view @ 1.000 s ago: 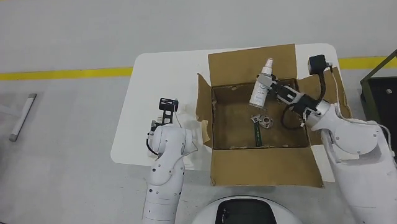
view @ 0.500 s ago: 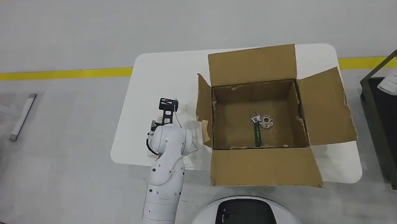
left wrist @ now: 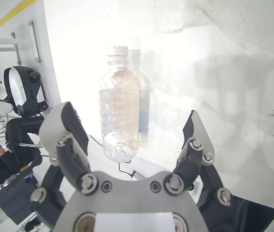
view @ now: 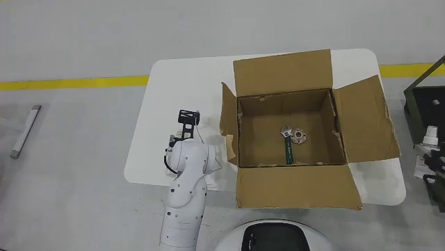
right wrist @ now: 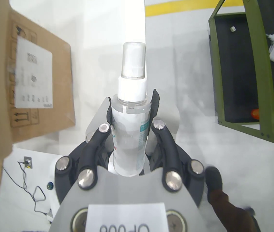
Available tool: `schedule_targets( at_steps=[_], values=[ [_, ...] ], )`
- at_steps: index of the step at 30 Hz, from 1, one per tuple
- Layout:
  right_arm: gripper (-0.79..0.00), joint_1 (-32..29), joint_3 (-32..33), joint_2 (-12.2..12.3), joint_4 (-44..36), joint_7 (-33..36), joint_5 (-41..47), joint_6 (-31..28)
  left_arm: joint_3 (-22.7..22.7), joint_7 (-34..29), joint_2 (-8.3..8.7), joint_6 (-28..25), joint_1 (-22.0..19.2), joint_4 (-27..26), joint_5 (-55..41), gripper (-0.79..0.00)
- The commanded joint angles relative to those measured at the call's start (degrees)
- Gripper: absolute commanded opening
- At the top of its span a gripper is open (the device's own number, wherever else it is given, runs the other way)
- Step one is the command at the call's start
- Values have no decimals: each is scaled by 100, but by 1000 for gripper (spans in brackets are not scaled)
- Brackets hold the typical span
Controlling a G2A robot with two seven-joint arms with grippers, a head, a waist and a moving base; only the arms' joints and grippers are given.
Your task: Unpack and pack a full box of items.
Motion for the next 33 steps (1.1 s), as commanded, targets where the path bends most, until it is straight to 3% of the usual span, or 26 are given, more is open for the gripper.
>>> schedule_targets(
  at_steps=[1,9,17,18,19,21,23,27,29,33],
  values=[
    [-785,-67,-303,-7,61,-94,-135,42,0,0,0,0,0,0,0,0],
    [-785,43,-1206,33,489,-283,-1053,-75,0,0,0,0,0,0,0,0],
    [-785,268,-1681,49,972,-412,-1252,40,0,0,0,0,0,0,0,0],
    [-742,290,-1705,50,1019,-420,-1237,75,0,0,0,0,0,0,0,0],
    [-631,308,-1726,52,1057,-425,-1241,103,0,0,0,0,0,0,0,0],
    [-597,338,-1767,59,1097,-431,-1266,115,0,0,0,0,0,0,0,0],
    [-499,360,-1803,66,1121,-420,-1271,114,0,0,0,0,0,0,0,0],
    [-493,403,-1830,81,1146,-398,-1255,132,0,0,0,0,0,0,0,0],
    [-434,414,-1844,88,1143,-388,-1242,135,0,0,0,0,0,0,0,0],
    [-413,415,-1850,100,1137,-398,-1189,152,0,0,0,0,0,0,0,0]
  ],
)
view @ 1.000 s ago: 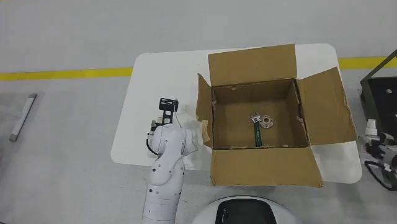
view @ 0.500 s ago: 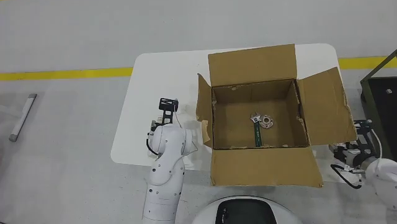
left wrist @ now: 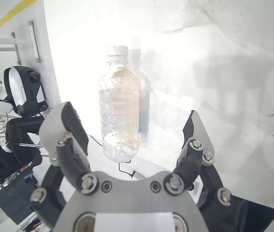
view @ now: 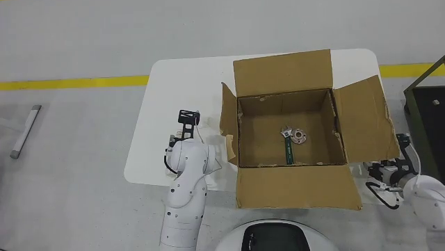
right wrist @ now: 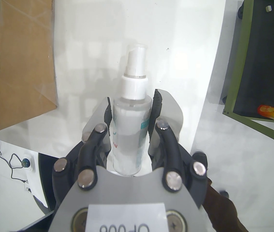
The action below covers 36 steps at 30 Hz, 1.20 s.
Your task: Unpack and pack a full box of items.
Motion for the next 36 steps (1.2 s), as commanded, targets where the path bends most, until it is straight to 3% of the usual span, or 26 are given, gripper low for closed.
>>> schedule_targets(
  at_steps=[1,5,10,15,17,18,19,26,29,32,36],
  values=[
    [-326,-5,1,6,5,-6,22,6,0,0,0,0,0,0,0,0],
    [-308,-3,-1,21,-8,3,23,21,0,0,0,0,0,0,0,0],
    [-345,-53,288,33,-258,-89,218,270,0,0,0,0,0,0,0,0],
    [-446,-156,1015,12,-456,-859,1006,562,0,0,0,0,0,0,0,0],
    [-551,-142,1252,-3,-581,-1214,1347,676,0,0,0,0,0,0,0,0],
    [-637,-135,1361,-11,-715,-1413,1440,770,0,0,0,0,0,0,0,0],
    [-785,-138,1421,-20,-894,-1548,1562,833,0,0,0,0,0,0,0,0],
    [-785,114,1581,-14,-2132,-2191,2001,735,0,0,0,0,0,0,0,0],
    [-785,506,1250,71,-2132,-2183,1656,-26,0,0,0,0,0,0,0,0],
    [-785,987,578,127,-2132,-1916,1626,-329,0,0,0,0,0,0,0,0],
    [-785,1454,-649,190,-2094,-1247,910,-686,0,0,0,0,0,0,0,0]
  ],
)
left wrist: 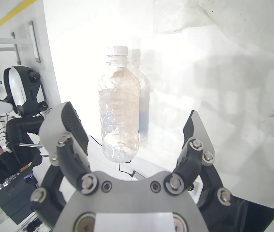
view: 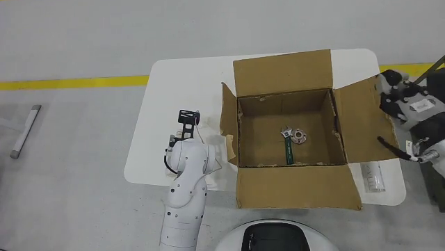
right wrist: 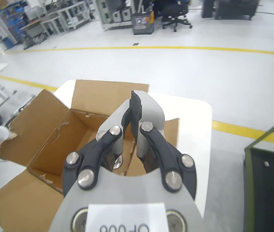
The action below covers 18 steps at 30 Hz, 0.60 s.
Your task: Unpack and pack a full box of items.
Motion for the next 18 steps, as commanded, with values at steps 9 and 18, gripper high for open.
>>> schedule_targets(
  at_steps=[9,18],
  values=[
    [-785,1344,-2763,-65,1883,1425,-1780,463,0,0,0,0,0,0,0,0],
    [-785,1970,-3355,-154,2767,1872,-2064,802,0,0,0,0,0,0,0,0]
  ],
)
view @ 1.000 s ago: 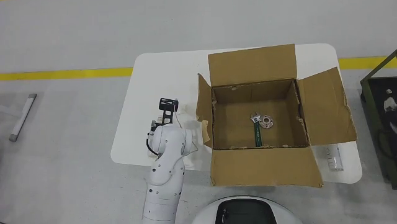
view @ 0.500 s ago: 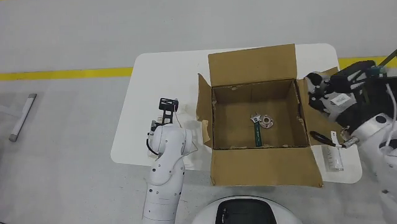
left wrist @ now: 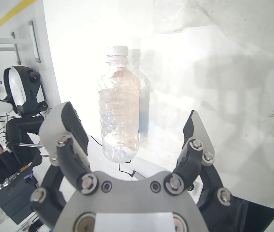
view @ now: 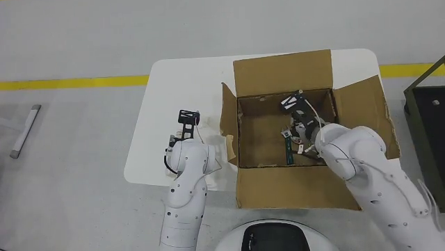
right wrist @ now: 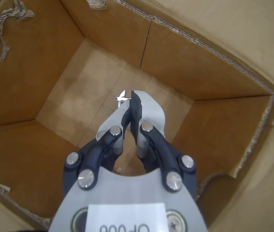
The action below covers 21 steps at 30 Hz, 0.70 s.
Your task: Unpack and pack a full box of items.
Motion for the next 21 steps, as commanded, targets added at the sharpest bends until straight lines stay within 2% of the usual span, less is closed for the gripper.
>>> schedule_targets(
  at_steps=[1,6,8,11,17,21],
  values=[
    [-785,-7,6,1,-9,-4,4,-3,0,0,0,0,0,0,0,0],
    [-785,-7,6,1,-9,-4,4,-3,0,0,0,0,0,0,0,0],
    [-785,-70,-35,18,-43,-57,-191,-185,0,0,0,0,0,0,0,0],
    [-785,-41,-198,36,-41,383,-894,-261,0,0,0,0,0,0,0,0],
    [-785,484,-757,-96,607,1159,-1203,10,0,0,0,0,0,0,0,0],
    [-690,869,-1043,-192,1056,1577,-1137,-43,0,0,0,0,0,0,0,0]
  ],
)
